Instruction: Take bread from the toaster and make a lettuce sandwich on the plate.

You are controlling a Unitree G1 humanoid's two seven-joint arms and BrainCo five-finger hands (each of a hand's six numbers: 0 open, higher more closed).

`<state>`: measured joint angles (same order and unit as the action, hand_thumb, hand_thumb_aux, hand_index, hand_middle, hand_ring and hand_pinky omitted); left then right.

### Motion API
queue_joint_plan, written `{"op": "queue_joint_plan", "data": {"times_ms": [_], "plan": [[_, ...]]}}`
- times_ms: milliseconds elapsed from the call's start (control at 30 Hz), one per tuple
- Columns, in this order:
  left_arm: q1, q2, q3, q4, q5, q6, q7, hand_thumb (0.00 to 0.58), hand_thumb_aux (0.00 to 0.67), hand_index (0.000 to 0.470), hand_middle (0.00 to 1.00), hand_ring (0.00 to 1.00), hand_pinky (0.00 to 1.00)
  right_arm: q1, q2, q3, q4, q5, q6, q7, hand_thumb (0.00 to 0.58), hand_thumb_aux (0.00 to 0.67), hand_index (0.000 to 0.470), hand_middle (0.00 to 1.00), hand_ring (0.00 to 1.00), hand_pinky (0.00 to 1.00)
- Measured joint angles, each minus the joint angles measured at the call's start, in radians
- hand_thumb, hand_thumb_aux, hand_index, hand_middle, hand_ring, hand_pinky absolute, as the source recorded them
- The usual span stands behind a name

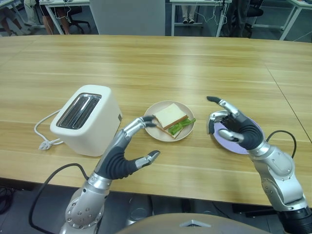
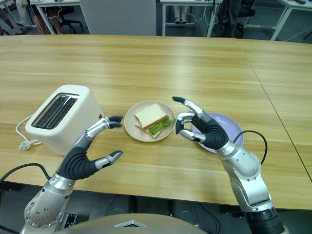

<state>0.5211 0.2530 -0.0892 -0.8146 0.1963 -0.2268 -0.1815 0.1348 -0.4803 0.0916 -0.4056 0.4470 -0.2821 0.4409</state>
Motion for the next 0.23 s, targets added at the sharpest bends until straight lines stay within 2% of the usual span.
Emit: {"op": "queue_joint_plan", "data": {"times_ms": [33, 133, 233], "plan": [[-0.011, -0.027, -0.011, 0.002, -0.017, 0.0, 0.008, 0.0, 0.0, 0.0, 0.0, 0.0, 0.0, 0.016, 0.035, -0.012, -0.007, -0.003, 0.001, -0.016, 0.0, 0.0, 0.0, 0.15, 0.15, 0.15], [-0.027, -0.085, -0.032, 0.013, -0.064, 0.001, 0.029, 0.0, 0.0, 0.0, 0.0, 0.0, 0.0, 0.04, 0.113, -0.028, -0.011, -0.008, 0.0, -0.058, 0.0, 0.0, 0.0, 0.0, 0.0, 0.0], [-0.026, -0.124, -0.043, 0.022, -0.095, 0.004, 0.048, 0.0, 0.0, 0.0, 0.0, 0.0, 0.0, 0.061, 0.162, -0.036, -0.011, -0.011, -0.001, -0.074, 0.0, 0.0, 0.0, 0.0, 0.0, 0.0]]}}
